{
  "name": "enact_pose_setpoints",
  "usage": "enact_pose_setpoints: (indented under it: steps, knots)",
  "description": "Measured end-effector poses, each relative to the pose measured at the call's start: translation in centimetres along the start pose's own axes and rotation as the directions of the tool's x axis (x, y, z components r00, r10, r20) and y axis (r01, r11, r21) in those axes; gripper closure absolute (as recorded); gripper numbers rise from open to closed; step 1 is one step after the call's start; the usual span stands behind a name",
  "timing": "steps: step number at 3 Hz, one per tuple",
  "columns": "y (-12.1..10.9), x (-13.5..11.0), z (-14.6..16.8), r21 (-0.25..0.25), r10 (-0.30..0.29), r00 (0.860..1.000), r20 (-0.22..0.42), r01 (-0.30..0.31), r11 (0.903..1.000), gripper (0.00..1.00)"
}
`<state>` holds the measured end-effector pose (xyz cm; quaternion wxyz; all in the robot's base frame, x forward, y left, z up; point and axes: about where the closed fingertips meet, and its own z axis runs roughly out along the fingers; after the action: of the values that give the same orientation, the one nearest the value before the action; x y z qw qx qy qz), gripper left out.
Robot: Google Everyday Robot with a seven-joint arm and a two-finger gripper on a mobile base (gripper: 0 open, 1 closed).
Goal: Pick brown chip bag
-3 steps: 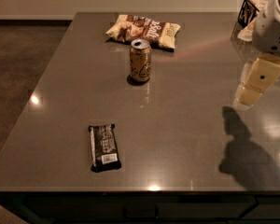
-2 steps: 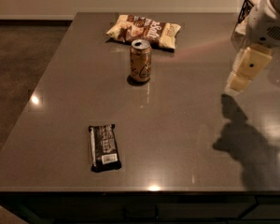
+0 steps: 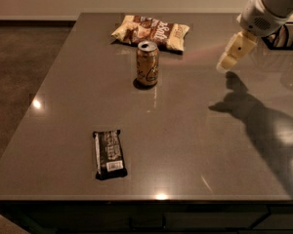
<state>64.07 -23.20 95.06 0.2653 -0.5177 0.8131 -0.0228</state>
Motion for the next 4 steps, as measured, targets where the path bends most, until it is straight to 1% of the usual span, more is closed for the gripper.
enact_pose_setpoints:
  steps: [1, 2, 3, 4]
  knots:
    - [-4.2, -1.5, 3.8, 0.023, 0.056, 0.997, 0.049, -0.057, 0.9981, 0.00]
    - [-7.5, -3.2, 7.7, 0.040, 0.115, 0.990, 0.082, -0.119, 0.9921, 0.00]
    - [-9.8, -4.2, 10.7, 0.076, 0.186, 0.978, 0.099, -0.193, 0.9782, 0.00]
    - [-11.6, -5.1, 12.0, 0.129, 0.253, 0.955, 0.153, -0.273, 0.9532, 0.00]
